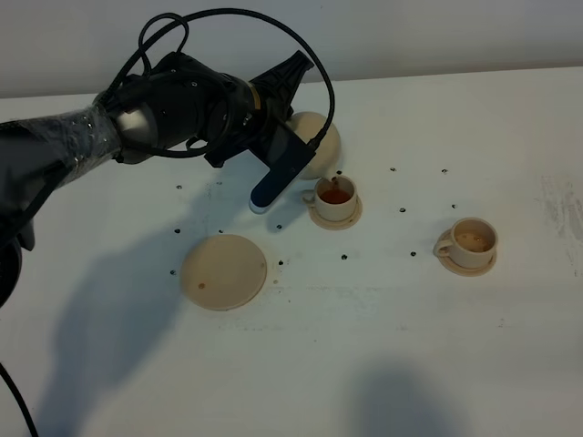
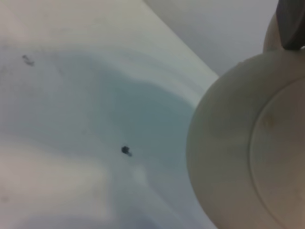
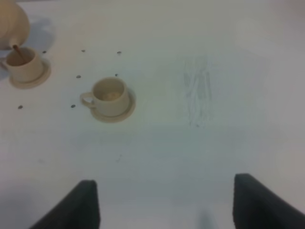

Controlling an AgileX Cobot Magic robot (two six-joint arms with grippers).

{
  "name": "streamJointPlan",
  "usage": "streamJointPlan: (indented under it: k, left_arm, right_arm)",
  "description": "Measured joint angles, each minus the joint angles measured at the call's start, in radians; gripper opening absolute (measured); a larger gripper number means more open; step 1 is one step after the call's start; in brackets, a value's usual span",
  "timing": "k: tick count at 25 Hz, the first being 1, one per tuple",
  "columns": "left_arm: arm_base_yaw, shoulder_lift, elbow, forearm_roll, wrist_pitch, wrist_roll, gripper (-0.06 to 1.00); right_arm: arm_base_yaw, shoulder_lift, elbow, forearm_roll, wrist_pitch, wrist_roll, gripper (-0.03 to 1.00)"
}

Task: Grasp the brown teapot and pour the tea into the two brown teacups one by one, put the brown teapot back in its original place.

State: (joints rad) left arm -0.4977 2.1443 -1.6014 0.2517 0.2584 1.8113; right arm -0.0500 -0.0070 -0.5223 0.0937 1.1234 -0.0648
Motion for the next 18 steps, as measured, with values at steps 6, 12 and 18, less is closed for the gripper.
streamJointPlan:
  k: [6,12,18]
  left_arm:
    - [0.000,0.000,0.000,0.000,-0.008,0.001,0.09]
    - [0.000,0.000,0.000,0.000,-0.031,0.009,0.09]
    - [0.000,0.000,0.000,0.000,-0.032,0.031,0.09]
  right_arm:
    - [0.000,0.000,0.000,0.000,0.000,0.000,0.57]
    - [0.000,0.000,0.000,0.000,0.000,0.000,0.57]
    - [0.000,0.000,0.000,0.000,0.000,0.000,0.57]
